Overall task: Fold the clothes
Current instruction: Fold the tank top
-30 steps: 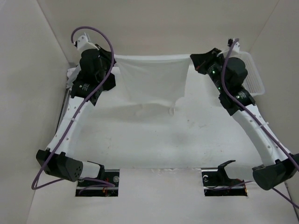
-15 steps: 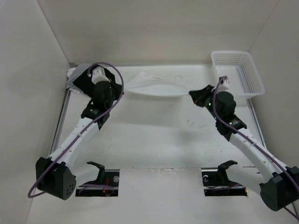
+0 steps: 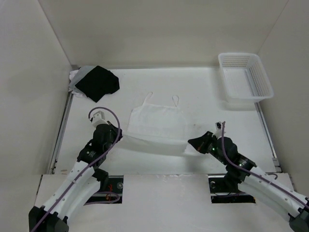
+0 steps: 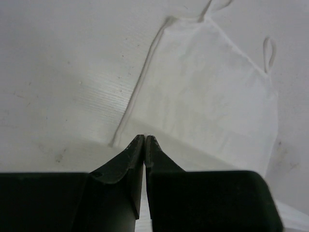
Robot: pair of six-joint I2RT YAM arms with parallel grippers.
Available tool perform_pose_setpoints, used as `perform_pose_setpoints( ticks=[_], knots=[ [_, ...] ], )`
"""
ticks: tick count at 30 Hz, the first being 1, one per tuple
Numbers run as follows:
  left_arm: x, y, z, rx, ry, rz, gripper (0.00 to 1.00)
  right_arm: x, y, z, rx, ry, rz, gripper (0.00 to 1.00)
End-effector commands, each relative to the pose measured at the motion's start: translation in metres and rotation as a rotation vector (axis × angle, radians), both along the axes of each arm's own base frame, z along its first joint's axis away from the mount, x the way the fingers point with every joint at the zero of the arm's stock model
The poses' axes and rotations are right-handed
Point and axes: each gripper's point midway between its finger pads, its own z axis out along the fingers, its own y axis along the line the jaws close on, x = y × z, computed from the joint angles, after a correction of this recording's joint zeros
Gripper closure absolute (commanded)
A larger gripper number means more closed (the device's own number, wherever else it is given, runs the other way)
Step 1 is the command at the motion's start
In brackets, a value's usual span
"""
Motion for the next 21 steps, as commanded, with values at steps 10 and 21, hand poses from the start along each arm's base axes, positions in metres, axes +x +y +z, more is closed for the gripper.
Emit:
perform_pose_setpoints(
  ticks=[10, 21],
  knots=[
    [0.05, -0.013, 0.048, -0.029, -0.081, 0.035, 0.97, 0.04, 0.004, 0.034, -0.091, -0.049, -0.076, 0.98],
    [0.158, -0.023, 0.059, -0.028, -0.111, 0.118, 0.97, 0.156, -0.022, 0.064, -0.076, -0.105, -0.19, 0.99]
  ],
)
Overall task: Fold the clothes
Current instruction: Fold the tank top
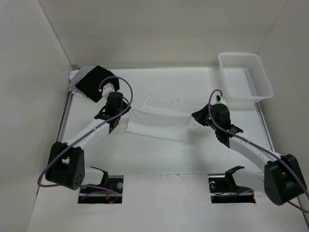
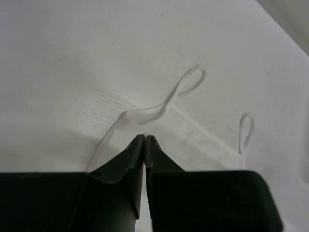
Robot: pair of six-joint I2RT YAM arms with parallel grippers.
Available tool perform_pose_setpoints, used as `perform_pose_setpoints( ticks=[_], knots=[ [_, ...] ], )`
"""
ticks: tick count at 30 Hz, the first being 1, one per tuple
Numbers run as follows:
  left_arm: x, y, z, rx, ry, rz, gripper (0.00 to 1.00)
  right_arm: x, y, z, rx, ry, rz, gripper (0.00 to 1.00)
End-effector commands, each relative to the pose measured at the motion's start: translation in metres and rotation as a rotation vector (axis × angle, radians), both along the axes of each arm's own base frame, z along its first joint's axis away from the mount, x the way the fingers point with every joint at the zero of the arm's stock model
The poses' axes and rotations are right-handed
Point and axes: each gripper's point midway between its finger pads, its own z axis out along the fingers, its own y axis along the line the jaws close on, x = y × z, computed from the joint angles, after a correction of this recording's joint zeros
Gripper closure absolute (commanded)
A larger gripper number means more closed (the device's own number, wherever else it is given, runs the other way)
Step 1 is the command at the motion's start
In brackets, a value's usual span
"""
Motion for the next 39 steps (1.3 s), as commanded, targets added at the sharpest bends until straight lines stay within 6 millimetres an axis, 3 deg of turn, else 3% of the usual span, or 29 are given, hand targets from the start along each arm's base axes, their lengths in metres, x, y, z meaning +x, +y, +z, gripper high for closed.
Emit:
perform_pose_setpoints(
  ticks=[1, 5, 11, 14, 17, 20, 24, 25, 29, 32, 36, 39],
  knots=[
    [0.048, 0.0, 0.036, -0.037, -0.132, 0.046, 0.97, 0.046, 0.005, 0.05, 0.05, -0.157, 0.02, 0.99],
    [0.089, 0.0, 0.04, -0.04, -0.144, 0.067, 0.97, 0.086, 0.002, 0.045, 0.061, -0.135, 0.003, 0.99],
    [0.14, -0.005, -0.012, 0.003, -0.044, 0.069, 0.91, 0.149, 0.0, 0.007, 0.068, -0.05, -0.043, 0.98],
    [0.148, -0.005, -0.013, -0.015, -0.066, 0.07, 0.84, 0.171, 0.0, -0.002, 0.071, -0.04, -0.069, 0.94],
    [0.141, -0.001, 0.005, -0.043, -0.124, 0.066, 0.7, 0.174, -0.002, -0.002, 0.072, -0.041, -0.101, 0.75],
    [0.109, 0.001, 0.014, -0.051, -0.146, 0.057, 0.62, 0.155, -0.001, 0.0, 0.028, -0.056, -0.119, 0.57],
    [0.052, 0.008, -0.011, -0.046, -0.103, 0.05, 0.62, 0.111, 0.005, -0.002, -0.008, -0.074, -0.117, 0.54],
    [0.037, 0.01, -0.023, -0.046, -0.079, 0.046, 0.62, 0.098, 0.007, -0.005, -0.014, -0.075, -0.107, 0.57],
    [-0.013, 0.014, -0.064, -0.063, 0.021, -0.002, 0.62, 0.045, 0.022, -0.026, -0.029, -0.04, -0.025, 0.94],
    [-0.029, 0.01, -0.08, -0.119, 0.072, -0.041, 0.61, 0.016, 0.025, -0.036, -0.028, -0.02, -0.001, 0.92],
    [-0.03, 0.005, -0.09, -0.144, 0.092, -0.066, 0.57, -0.007, 0.02, -0.054, -0.024, 0.019, 0.002, 0.63],
    [-0.029, 0.007, -0.096, -0.146, 0.108, -0.049, 0.58, -0.015, 0.02, -0.07, -0.022, 0.066, 0.011, 0.59]
  ],
)
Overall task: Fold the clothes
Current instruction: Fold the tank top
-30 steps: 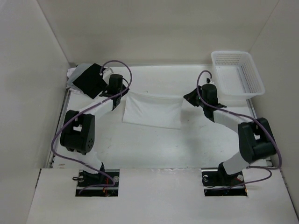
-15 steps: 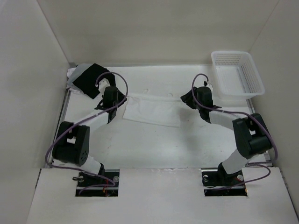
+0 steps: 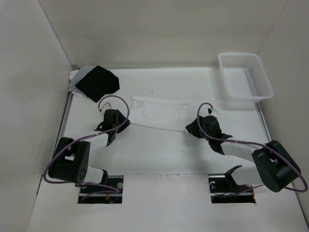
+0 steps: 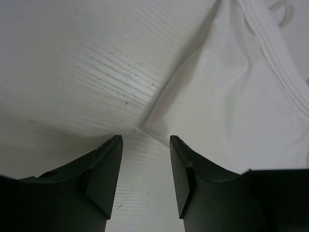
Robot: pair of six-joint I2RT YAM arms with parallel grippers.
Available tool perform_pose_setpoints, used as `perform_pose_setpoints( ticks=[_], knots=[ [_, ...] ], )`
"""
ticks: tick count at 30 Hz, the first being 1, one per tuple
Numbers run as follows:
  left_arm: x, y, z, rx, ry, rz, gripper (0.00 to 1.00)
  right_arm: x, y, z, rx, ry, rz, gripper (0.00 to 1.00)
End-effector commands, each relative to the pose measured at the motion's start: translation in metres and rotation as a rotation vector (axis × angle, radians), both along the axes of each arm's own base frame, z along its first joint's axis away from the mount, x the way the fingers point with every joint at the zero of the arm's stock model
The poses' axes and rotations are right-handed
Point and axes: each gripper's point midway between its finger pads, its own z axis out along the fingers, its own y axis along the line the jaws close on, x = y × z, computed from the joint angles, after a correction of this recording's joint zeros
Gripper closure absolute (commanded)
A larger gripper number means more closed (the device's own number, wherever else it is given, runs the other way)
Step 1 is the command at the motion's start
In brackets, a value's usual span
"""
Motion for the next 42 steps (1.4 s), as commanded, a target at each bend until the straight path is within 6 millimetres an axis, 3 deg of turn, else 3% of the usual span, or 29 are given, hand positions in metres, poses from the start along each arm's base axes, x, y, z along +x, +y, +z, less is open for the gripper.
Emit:
perform_pose_setpoints(
  ticks=[1, 10, 18, 21, 26, 30, 35, 39, 42],
  knots=[
    [0.01, -0.006, 0.007, -0.048, -0.036, -0.006, 0.6, 0.001, 0.005, -0.001, 0.038, -0.007, -0.01, 0.59],
    [0.013, 0.001, -0.004, -0.032, -0.018, 0.035, 0.73, 0.005, 0.019, -0.016, 0.097, 0.036, 0.004, 0.64],
    [0.014, 0.001, -0.003, -0.035, -0.028, 0.037, 0.89, 0.007, 0.031, -0.015, 0.162, 0.042, 0.025, 0.9],
    [0.017, -0.002, 0.006, -0.048, -0.058, 0.031, 0.93, 0.007, 0.029, -0.007, 0.171, 0.016, 0.017, 0.93],
    [0.019, -0.01, 0.044, -0.076, -0.159, 0.013, 0.98, -0.001, 0.021, 0.014, 0.169, -0.032, 0.013, 0.94],
    [0.007, -0.015, 0.076, -0.107, -0.215, -0.016, 1.0, -0.018, 0.015, 0.039, 0.156, -0.076, 0.03, 0.94],
    [-0.033, -0.013, 0.139, -0.163, -0.324, -0.048, 1.0, -0.057, 0.008, 0.09, 0.146, -0.153, 0.075, 0.94],
    [-0.079, -0.001, 0.205, -0.175, -0.434, -0.055, 1.0, -0.101, -0.003, 0.137, 0.149, -0.208, 0.108, 0.94],
    [-0.112, 0.009, 0.243, -0.183, -0.503, -0.054, 1.0, -0.131, -0.007, 0.166, 0.174, -0.228, 0.152, 0.94]
  ],
)
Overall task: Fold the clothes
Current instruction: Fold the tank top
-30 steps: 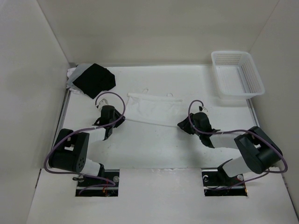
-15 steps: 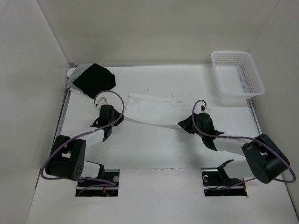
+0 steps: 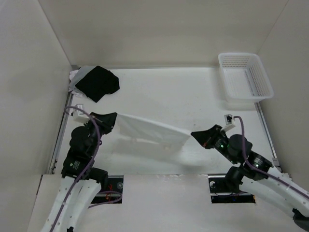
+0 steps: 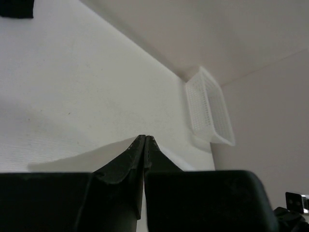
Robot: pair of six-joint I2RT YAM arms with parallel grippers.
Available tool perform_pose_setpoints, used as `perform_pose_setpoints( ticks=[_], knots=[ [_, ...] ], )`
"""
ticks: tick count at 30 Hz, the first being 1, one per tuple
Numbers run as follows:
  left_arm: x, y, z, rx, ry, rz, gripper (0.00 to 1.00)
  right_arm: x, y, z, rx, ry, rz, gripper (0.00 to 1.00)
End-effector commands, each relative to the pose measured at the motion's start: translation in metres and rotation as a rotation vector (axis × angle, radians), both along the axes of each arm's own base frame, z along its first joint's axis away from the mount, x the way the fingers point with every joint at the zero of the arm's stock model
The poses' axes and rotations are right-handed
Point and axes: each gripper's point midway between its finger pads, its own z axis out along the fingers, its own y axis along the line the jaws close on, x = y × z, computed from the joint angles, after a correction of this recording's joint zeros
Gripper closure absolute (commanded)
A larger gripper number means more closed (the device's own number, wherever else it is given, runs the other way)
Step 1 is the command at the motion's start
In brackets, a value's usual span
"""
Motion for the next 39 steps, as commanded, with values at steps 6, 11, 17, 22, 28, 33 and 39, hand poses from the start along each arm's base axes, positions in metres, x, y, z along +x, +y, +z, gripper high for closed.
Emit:
perform_pose_setpoints(
  ticks=[6, 11, 17, 22, 28, 33, 39],
  knots=[
    [-0.062, 0.021, 0.036, 0.012, 0.005, 0.018, 1.0, -0.059, 0.005, 0.036, -0.053, 0.025, 0.091, 0.94],
    [-0.036, 0.015, -0.014, 0.05, 0.122, 0.025, 1.0, -0.045, 0.024, 0.021, -0.141, 0.018, 0.064, 0.93],
    [0.031, 0.016, -0.072, 0.095, 0.215, 0.102, 1.0, 0.045, 0.031, -0.026, -0.137, 0.054, 0.019, 0.94],
    [0.106, 0.014, -0.097, 0.08, 0.253, 0.161, 1.0, 0.14, 0.026, -0.058, -0.14, 0.117, -0.038, 0.93],
    [0.178, -0.004, -0.111, 0.094, 0.295, 0.16, 1.0, 0.219, 0.023, -0.086, -0.156, 0.18, -0.086, 0.93],
    [0.184, -0.008, -0.113, 0.095, 0.292, 0.15, 1.0, 0.23, 0.025, -0.087, -0.151, 0.178, -0.082, 0.93],
    [0.146, 0.001, -0.117, 0.086, 0.274, 0.144, 0.99, 0.203, 0.013, -0.096, -0.147, 0.181, -0.091, 0.93]
  ],
)
